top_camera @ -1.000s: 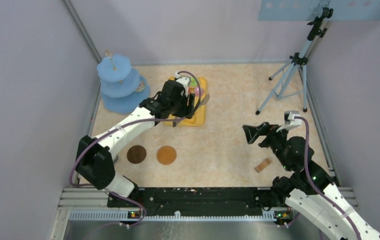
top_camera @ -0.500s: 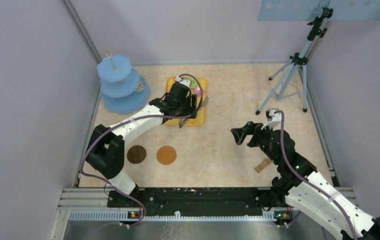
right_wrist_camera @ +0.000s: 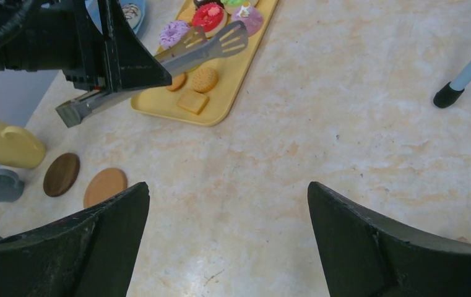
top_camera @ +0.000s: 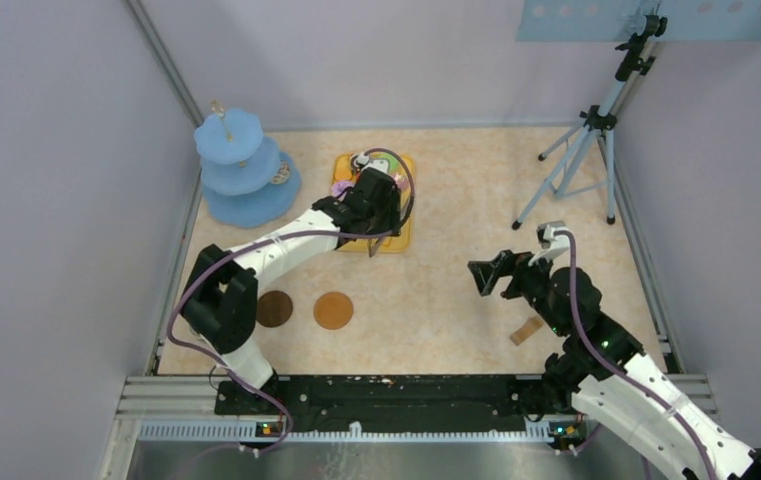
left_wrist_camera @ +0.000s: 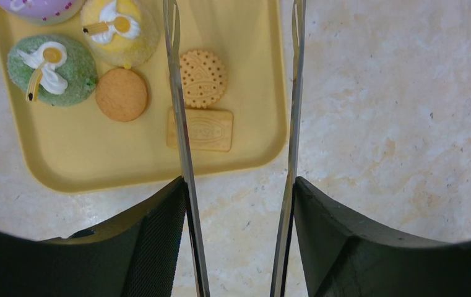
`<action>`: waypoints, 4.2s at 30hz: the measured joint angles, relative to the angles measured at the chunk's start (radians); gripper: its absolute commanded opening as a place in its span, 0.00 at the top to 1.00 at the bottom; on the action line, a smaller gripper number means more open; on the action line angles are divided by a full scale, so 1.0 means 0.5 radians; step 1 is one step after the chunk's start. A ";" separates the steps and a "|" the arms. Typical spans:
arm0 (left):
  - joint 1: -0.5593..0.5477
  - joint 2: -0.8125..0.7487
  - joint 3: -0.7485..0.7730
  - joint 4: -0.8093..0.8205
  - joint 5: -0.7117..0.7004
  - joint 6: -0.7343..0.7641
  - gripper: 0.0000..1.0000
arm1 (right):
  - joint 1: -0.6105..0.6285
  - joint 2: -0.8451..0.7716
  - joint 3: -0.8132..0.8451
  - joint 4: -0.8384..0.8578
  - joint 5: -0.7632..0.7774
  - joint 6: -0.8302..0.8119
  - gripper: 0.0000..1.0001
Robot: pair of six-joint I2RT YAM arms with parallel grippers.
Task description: Serve the afternoon tea
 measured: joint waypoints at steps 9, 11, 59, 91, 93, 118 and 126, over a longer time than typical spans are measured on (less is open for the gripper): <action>0.002 0.203 0.205 -0.005 -0.069 -0.051 0.33 | 0.000 -0.103 0.050 -0.145 0.100 -0.076 0.03; 0.002 0.264 0.284 -0.005 -0.104 -0.051 0.34 | 0.000 -0.117 0.063 -0.150 0.116 -0.076 0.03; 0.043 0.793 0.607 0.056 -0.188 0.080 0.60 | 0.000 -0.162 0.064 -0.219 0.294 -0.092 0.03; 0.162 0.013 0.264 -0.128 -0.213 0.271 0.78 | 0.000 -0.094 0.063 -0.228 0.239 -0.105 0.04; 0.271 -0.142 0.143 -0.138 -0.175 0.275 0.77 | 0.000 -0.094 0.063 -0.229 0.239 -0.106 0.04; 1.073 -0.385 -0.355 -0.063 0.006 0.153 0.78 | 0.000 -0.103 0.061 -0.214 0.190 -0.106 0.04; 1.109 -0.146 -0.330 0.012 -0.062 0.046 0.78 | 0.000 -0.101 0.059 -0.204 0.184 -0.107 0.04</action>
